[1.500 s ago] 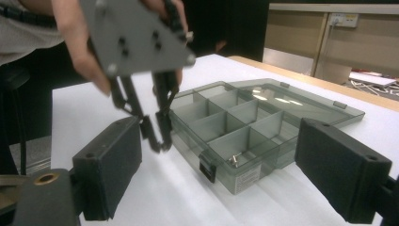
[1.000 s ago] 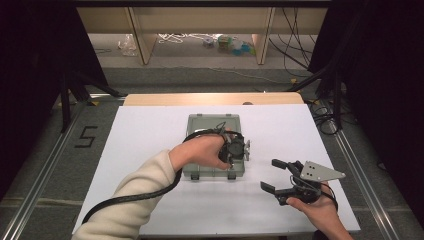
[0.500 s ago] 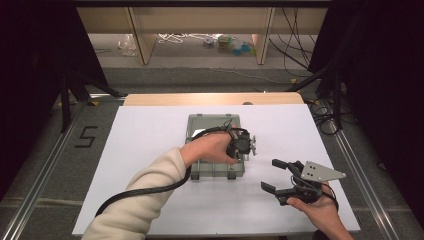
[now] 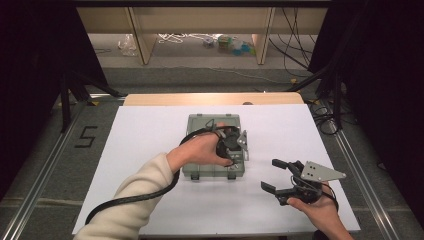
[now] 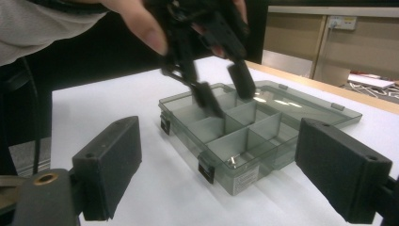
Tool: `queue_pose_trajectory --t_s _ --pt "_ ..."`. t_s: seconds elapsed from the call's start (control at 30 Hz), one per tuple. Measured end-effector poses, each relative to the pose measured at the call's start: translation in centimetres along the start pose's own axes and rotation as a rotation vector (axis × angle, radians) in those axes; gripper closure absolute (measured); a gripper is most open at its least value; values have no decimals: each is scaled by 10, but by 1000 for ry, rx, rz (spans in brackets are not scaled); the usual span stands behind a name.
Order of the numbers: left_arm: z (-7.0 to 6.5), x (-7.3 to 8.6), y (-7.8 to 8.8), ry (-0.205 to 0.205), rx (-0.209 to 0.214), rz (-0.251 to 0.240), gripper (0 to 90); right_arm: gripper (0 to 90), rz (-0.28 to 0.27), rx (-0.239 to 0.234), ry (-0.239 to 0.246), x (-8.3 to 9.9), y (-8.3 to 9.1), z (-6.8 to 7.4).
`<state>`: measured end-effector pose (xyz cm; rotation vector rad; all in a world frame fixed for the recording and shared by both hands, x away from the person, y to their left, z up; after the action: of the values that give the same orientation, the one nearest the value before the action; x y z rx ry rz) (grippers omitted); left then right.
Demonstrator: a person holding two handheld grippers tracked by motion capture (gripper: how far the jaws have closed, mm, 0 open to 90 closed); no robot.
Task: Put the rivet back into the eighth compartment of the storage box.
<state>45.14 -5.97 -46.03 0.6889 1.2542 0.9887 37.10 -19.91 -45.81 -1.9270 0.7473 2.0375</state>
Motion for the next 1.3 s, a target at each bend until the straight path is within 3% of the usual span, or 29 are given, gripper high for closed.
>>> queue_pose_trajectory --t_s 0.1,0.17,0.2,0.33,0.57,0.7,0.83,0.93,1.1,1.3 --pt "-4 8 11 61 -13 -76 436 160 -3 2 3 0 0 0" --pt "-7 16 19 95 -15 -102 408 160 -6 4 6 -1 0 -1" --pt "-6 21 23 92 -30 -116 399 160 -6 4 5 -1 0 -1" --pt "-9 34 36 146 -53 -191 378 160 -4 6 3 -1 -1 0" --pt "-12 52 48 187 -85 -233 356 160 -3 8 4 -1 -1 -1" --pt "-14 60 53 237 -97 -285 350 160 -10 11 8 -1 -1 -2" --pt "-17 70 57 264 -113 -305 331 160 1 11 7 -1 0 -1" --pt "-18 77 63 303 -131 -347 325 160 20 8 -23 1 1 1" --pt "-22 87 70 387 -145 -431 312 160 22 17 -17 1 2 0" --pt "-30 100 75 448 -155 -483 274 160 -1 19 14 -1 1 -2"
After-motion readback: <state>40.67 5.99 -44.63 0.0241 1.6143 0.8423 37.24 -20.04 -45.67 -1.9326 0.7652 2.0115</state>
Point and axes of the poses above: each handheld gripper's, and its own axes: y roughly backward along the jaws, x roughly out of its underside, z roughly to its left, the point moved 9 cm from there along -y, roughly forward along the jaws, and after that the axes turned 3 degrees about y, right-handed, at the moved point
